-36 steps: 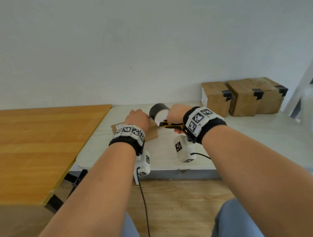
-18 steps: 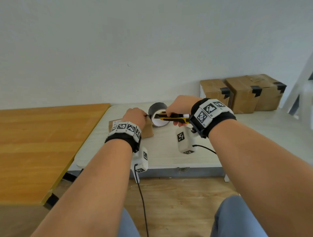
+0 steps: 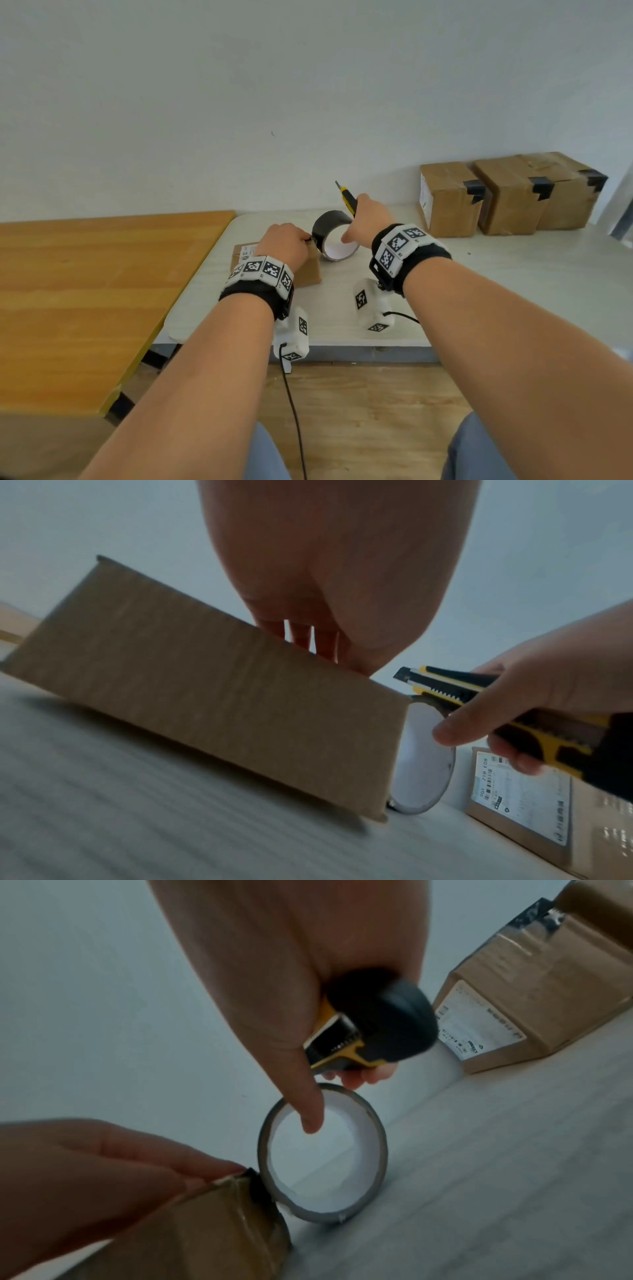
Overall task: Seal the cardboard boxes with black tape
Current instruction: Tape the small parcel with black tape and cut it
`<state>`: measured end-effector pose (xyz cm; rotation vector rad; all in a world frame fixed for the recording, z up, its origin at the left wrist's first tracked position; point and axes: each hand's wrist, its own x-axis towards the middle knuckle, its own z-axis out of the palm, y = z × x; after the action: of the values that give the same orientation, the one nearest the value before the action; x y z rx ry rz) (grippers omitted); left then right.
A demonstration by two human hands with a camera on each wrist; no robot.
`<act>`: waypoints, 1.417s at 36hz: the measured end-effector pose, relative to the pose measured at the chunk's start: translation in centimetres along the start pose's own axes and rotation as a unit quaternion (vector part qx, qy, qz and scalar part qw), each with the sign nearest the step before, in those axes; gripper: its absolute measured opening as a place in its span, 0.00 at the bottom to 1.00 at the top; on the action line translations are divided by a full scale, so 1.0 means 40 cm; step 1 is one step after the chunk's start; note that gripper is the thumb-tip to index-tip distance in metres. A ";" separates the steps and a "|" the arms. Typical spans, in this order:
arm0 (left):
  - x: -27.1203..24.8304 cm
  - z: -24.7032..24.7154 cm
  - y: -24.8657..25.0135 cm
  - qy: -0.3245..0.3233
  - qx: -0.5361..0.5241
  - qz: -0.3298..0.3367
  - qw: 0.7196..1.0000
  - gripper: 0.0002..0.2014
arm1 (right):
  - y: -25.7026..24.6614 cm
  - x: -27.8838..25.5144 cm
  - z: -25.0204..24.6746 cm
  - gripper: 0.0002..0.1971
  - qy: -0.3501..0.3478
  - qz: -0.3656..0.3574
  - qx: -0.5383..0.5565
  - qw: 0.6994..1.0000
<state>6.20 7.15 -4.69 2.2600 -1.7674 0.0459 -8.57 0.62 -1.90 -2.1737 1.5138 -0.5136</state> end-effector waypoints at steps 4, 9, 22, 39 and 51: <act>0.003 0.003 -0.005 -0.003 -0.038 -0.011 0.999 0.16 | -0.001 0.028 0.023 0.28 0.007 -0.006 -0.031 0.999; 0.002 0.006 -0.005 0.008 -0.071 -0.028 0.997 0.20 | 0.002 0.053 0.028 0.15 0.023 -0.025 -0.052 0.998; -0.020 -0.031 -0.016 -0.047 -0.121 0.003 0.992 0.14 | 0.041 0.060 0.032 0.11 0.093 0.031 -0.045 0.994; -0.025 -0.033 -0.012 -0.061 -0.121 -0.009 0.991 0.21 | 0.060 0.033 0.010 0.12 0.126 0.097 -0.006 0.987; -0.027 -0.019 0.000 0.002 -0.081 0.007 0.997 0.15 | 0.062 0.017 0.006 0.15 0.112 0.106 0.022 0.988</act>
<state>6.03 8.33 -4.14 2.1313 -1.7189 -0.0863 -10.15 -0.74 -3.40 -1.9437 1.8098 -0.7302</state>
